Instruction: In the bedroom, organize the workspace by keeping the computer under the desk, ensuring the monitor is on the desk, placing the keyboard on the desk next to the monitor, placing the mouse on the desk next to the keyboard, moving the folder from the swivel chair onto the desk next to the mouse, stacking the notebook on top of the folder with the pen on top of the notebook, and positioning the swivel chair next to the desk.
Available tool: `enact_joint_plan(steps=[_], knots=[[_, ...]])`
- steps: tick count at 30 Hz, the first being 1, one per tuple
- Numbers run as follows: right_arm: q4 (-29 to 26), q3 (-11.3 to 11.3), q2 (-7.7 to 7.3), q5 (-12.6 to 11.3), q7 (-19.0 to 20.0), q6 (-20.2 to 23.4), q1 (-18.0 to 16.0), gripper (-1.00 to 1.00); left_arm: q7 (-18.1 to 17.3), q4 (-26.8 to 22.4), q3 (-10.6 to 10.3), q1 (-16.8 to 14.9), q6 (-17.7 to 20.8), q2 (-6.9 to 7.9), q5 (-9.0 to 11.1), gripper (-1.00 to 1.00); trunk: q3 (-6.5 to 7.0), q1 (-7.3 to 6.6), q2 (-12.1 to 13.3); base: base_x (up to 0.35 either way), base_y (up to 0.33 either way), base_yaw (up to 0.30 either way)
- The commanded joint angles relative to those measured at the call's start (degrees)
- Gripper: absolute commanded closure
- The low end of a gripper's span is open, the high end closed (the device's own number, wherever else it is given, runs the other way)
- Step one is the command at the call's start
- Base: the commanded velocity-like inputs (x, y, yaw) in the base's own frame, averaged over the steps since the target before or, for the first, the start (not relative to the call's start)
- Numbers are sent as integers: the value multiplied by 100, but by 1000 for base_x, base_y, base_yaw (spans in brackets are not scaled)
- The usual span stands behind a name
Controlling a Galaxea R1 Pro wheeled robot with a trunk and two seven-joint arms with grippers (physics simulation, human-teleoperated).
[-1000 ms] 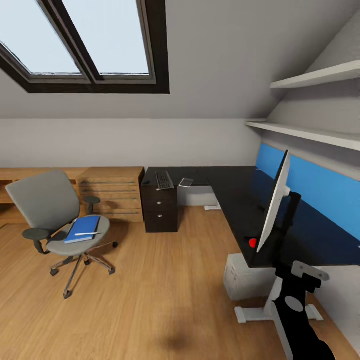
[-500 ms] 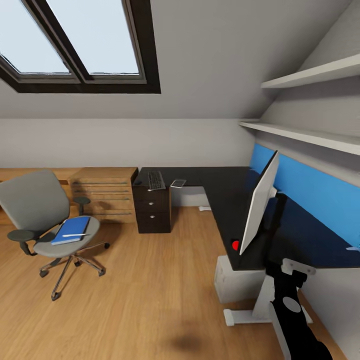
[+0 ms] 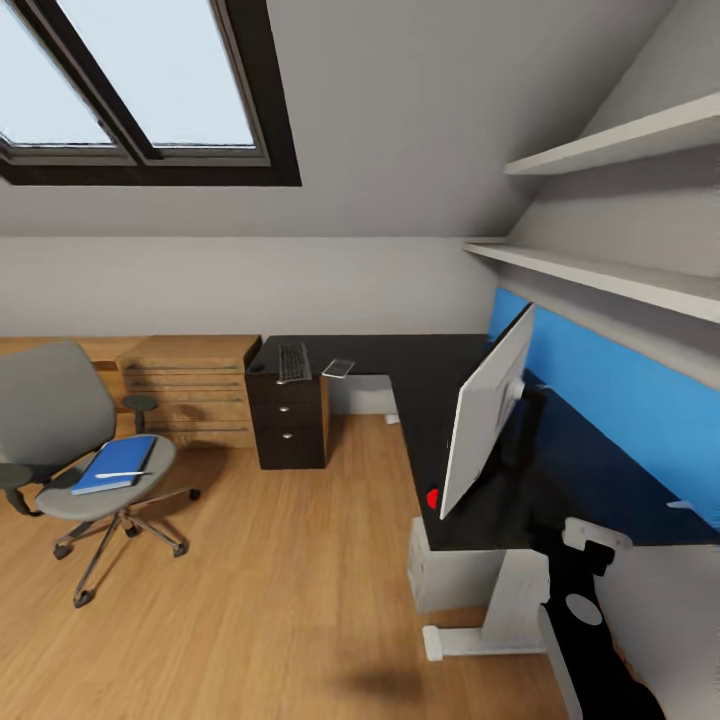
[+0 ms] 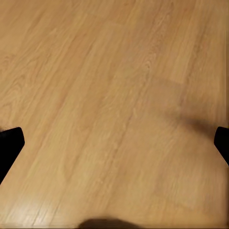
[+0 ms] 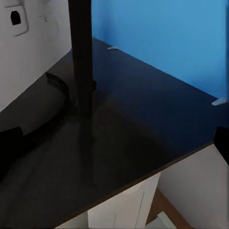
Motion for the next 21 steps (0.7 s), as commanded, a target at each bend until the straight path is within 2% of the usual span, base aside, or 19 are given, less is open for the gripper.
enact_joint_plan(steps=[1,8,15,21], knots=[[-1,-6,5,31,-10,13,-3,-100,32,6,-34,-3,-37,9,61,-100,-6,1,-5,7,-273,0],[0,-1,5,30,-4,13,-3,-100,32,31,-34,-3,-38,9,62,-100,-6,1,-5,3,-242,13],[8,2,4,30,1,13,-3,-100,32,34,-34,-3,-36,9,62,-100,-6,1,-5,0,-50,112],[29,6,-7,35,36,-46,-3,-100,31,35,-34,-3,-31,9,62,-100,-12,1,-5,0,-7,203]])
